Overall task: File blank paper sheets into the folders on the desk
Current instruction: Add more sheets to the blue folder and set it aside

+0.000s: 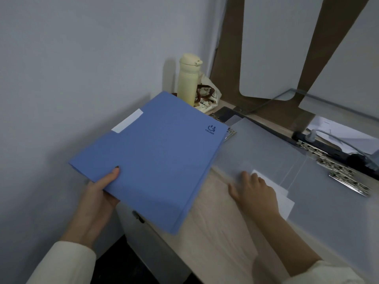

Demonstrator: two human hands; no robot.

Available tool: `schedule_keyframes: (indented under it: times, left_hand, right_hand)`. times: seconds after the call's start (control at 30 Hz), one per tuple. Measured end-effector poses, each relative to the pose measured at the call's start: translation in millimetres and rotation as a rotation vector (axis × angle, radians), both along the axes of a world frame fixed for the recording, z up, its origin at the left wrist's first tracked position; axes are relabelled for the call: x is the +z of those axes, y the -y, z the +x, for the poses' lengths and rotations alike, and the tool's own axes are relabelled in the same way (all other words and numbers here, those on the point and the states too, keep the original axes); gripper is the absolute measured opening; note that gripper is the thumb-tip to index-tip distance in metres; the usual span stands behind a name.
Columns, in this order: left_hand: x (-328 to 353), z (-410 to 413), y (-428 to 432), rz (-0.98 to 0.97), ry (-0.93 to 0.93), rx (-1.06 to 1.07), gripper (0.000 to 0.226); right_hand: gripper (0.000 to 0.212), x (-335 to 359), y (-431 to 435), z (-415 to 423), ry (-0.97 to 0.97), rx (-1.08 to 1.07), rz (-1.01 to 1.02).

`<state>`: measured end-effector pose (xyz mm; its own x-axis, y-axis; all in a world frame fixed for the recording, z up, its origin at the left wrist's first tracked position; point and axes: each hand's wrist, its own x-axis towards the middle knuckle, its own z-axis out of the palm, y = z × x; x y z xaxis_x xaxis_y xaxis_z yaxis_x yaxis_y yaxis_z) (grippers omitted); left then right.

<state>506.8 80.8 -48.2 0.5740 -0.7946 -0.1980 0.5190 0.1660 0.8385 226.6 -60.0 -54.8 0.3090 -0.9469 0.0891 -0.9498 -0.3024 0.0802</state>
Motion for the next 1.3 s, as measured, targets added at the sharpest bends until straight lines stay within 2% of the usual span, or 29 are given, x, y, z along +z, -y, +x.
schedule_keyframes:
  times: [0.1,0.23,0.37,0.43,0.5,0.67,0.77,0.87,1.07,1.23,1.3]
  left_hand:
    - [2,2,-2,-0.022,0.013,0.000,0.035]
    - [1,1,-4,-0.038,-0.003,0.013,0.030]
    - [-2,3,-7,-0.028,-0.034,0.016,0.027]
    - [-3,4,-9,-0.016,-0.034,0.012,0.029]
    - [-5,7,-12,0.010,-0.034,-0.004,0.032]
    - [-16,9,-20,0.089,0.003,-0.033,0.027]
    - [-16,14,-25,0.084,0.045,-0.009,0.027]
    - [-15,25,-33,0.048,0.018,0.055,0.028]
    - [-11,29,-41,-0.011,0.004,0.048,0.027]
    - [-2,-11,-3,-0.042,-0.007,-0.096,0.027]
    - [2,-32,19,-0.047,-0.017,-0.160,0.026]
  right_hand:
    - [0.045,-1,0,3,-0.066,0.026,-0.040]
    - [0.029,-2,0,5,-0.040,0.111,-0.077]
    - [0.029,-1,2,2,-0.049,0.184,-0.148]
    - [0.033,3,1,5,-0.157,0.092,-0.081]
    - [0.042,-2,3,6,-0.235,0.073,-0.096]
    - [0.053,10,0,9,-0.253,0.108,-0.012]
    - [0.050,18,-1,5,-0.200,0.089,0.023]
    - [0.042,27,-2,2,-0.114,0.040,-0.041]
    - [0.050,48,-17,-18,0.291,-0.103,-0.061]
    - [0.051,59,-32,-28,0.390,-0.159,-0.100]
    - [0.054,58,-35,-33,0.333,-0.118,-0.105]
